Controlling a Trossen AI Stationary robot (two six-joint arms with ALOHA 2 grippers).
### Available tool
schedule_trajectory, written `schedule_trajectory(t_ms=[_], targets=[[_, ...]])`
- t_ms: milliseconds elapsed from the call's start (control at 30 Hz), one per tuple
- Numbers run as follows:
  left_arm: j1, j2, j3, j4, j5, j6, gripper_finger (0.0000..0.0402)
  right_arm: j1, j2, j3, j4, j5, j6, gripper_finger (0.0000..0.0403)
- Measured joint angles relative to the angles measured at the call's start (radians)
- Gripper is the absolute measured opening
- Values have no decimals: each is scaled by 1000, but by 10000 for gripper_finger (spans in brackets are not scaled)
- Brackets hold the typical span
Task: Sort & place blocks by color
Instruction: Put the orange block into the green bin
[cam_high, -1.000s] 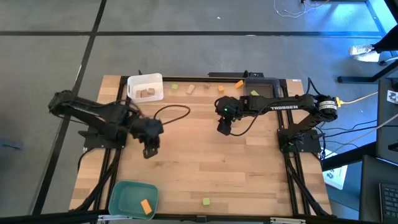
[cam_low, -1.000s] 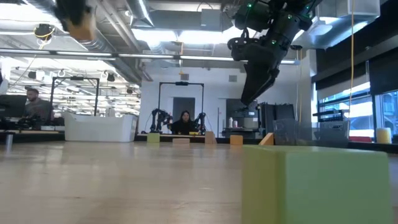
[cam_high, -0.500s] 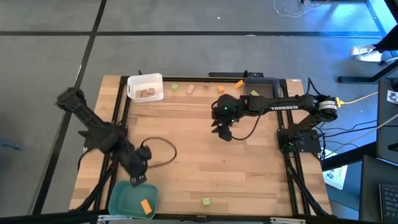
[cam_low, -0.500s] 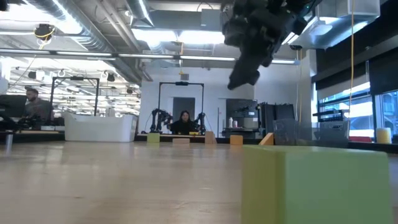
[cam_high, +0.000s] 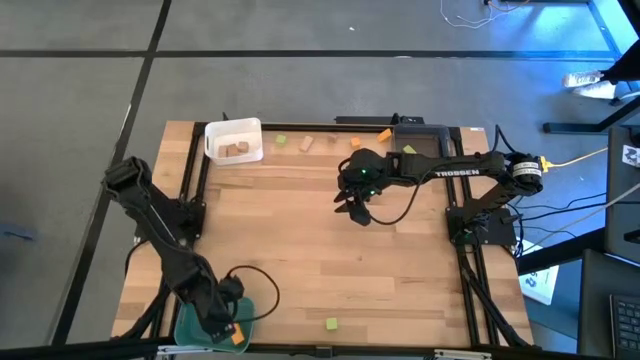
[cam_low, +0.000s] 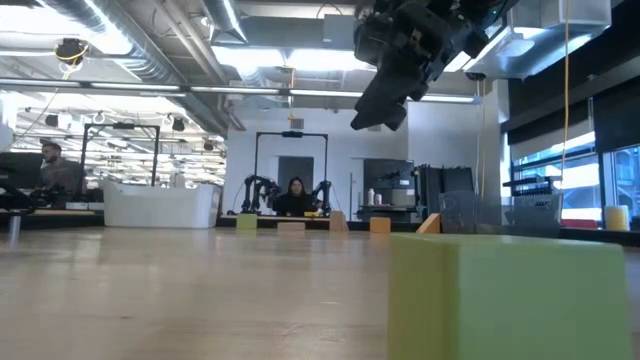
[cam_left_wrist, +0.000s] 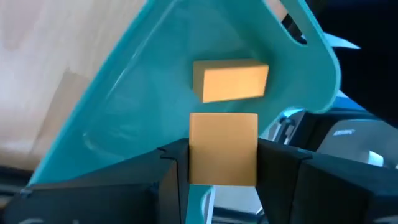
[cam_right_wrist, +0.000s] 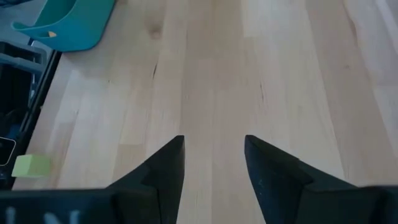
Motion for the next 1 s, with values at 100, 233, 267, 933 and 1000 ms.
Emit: schedule_trajectory(t_ms=[100, 233, 267, 933, 1000], targets=[[-1, 32, 0, 12, -2, -1, 109, 0, 0, 0, 0, 0, -2, 168], [-8, 43, 0, 13, -38, 23, 109, 0, 0, 0, 0, 0, -2, 168], [-11, 43, 0, 12, -52, 27, 111, 0, 0, 0, 0, 0, -2, 168], [8, 22, 0, -58, -229, 0, 161, -14, -52, -1, 7, 66, 19, 168], [30, 3, 0, -79, -315, -9, 161, -25, -75, -1, 5, 116, 32, 168]])
